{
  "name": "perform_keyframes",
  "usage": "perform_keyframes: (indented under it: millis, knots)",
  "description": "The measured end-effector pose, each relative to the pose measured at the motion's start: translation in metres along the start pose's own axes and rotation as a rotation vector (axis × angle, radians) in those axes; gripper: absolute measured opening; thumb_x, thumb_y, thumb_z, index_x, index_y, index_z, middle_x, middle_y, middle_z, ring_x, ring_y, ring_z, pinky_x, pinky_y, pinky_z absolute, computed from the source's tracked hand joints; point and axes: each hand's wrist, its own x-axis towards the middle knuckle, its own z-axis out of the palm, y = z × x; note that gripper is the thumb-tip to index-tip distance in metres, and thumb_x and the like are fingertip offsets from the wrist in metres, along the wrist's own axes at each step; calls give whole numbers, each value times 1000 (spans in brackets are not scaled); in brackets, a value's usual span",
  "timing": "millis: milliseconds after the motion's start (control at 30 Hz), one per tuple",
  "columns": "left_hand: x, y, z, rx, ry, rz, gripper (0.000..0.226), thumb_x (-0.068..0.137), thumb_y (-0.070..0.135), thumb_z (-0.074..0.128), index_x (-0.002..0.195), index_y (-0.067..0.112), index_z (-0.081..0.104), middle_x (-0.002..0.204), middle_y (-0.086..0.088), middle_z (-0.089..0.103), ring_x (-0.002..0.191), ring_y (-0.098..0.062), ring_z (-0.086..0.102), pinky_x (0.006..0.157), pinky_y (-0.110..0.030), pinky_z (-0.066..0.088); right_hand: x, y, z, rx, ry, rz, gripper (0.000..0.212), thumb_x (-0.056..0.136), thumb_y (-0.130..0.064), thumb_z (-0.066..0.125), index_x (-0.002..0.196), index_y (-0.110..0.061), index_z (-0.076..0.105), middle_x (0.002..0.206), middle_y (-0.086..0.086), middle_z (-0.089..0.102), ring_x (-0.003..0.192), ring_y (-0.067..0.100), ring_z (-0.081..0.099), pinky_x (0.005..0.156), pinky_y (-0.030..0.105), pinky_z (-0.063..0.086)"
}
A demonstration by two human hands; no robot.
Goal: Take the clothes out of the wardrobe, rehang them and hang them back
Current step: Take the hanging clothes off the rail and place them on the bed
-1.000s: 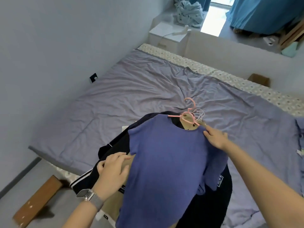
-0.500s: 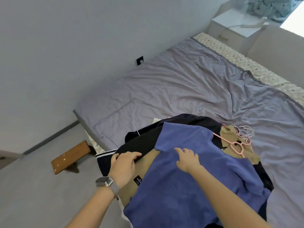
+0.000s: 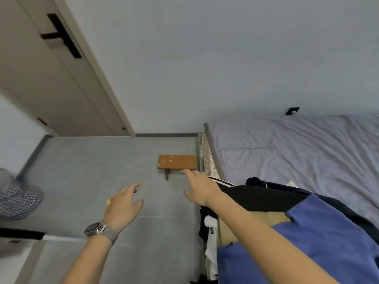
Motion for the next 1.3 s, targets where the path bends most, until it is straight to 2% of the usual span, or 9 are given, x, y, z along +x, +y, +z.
perform_keyframes:
  millis: [167, 300, 500, 733, 900, 1033, 1133, 1233, 1300]
  knots:
    - [-70, -159, -58, -61, 94, -264, 31, 88, 40, 52, 117, 31, 60, 120, 13, 60, 118, -11, 52, 96, -30, 32, 35, -203, 66, -93, -250, -253, 55, 89, -24, 59, 141, -19, 40, 142, 9, 43, 130, 27, 42, 103, 35, 39]
    - [-140, -282, -105, -162, 188, -458, 36, 80, 44, 39, 103, 31, 64, 106, 10, 66, 109, -13, 58, 88, -30, 39, 47, -396, 139, -177, -403, -545, 52, 87, -23, 61, 137, -19, 45, 136, 12, 50, 125, 29, 49, 100, 34, 41]
    - [-271, -458, -147, -200, 293, -911, 32, 88, 47, 45, 115, 36, 56, 120, 11, 61, 118, -19, 52, 97, -36, 37, 39, -616, 232, -237, -560, -827, 58, 82, -20, 68, 136, -14, 49, 132, 10, 55, 120, 24, 53, 96, 21, 38]
    - [-344, -563, -154, -430, 532, -1043, 33, 93, 19, 45, 125, 20, 53, 119, -3, 63, 109, -21, 58, 95, -33, 44, 54, -744, 295, -181, -549, -943, 50, 86, -17, 62, 134, -14, 49, 131, 5, 56, 110, 16, 54, 83, 10, 31]
    - [-319, -620, -200, -458, 641, -1020, 33, 92, 20, 48, 125, 18, 53, 113, -3, 63, 104, -20, 58, 92, -29, 45, 92, -821, 311, -55, -560, -979, 50, 90, -17, 58, 138, -18, 45, 135, 1, 50, 105, 10, 51, 70, 5, 39]
    - [-283, -672, -238, -455, 703, -1015, 31, 92, 22, 50, 123, 19, 56, 115, -2, 60, 105, -17, 57, 93, -27, 44, 126, -862, 332, -127, -620, -993, 51, 92, -18, 55, 141, -16, 41, 142, 4, 45, 125, 17, 47, 91, 18, 40]
    - [-256, -700, -259, -474, 739, -1012, 32, 92, 22, 51, 124, 19, 55, 113, 0, 58, 103, -14, 56, 87, -20, 41, 139, -884, 347, -341, -707, -1019, 65, 89, -27, 59, 146, -17, 31, 149, 7, 35, 137, 23, 31, 109, 27, 29]
    - [-243, -726, -269, -541, 727, -1000, 32, 92, 22, 53, 124, 21, 54, 106, 6, 54, 97, -9, 54, 81, -14, 36, 162, -941, 342, -203, -473, -1056, 77, 79, -40, 60, 146, -20, 29, 147, 7, 30, 138, 27, 18, 111, 29, 18]
    - [-246, -744, -273, -562, 737, -1024, 32, 92, 22, 53, 123, 21, 54, 104, 8, 53, 94, -7, 52, 82, -13, 36, 180, -991, 328, 60, -235, -1062, 81, 70, -41, 60, 143, -14, 36, 140, 11, 38, 134, 28, 28, 104, 24, 19]
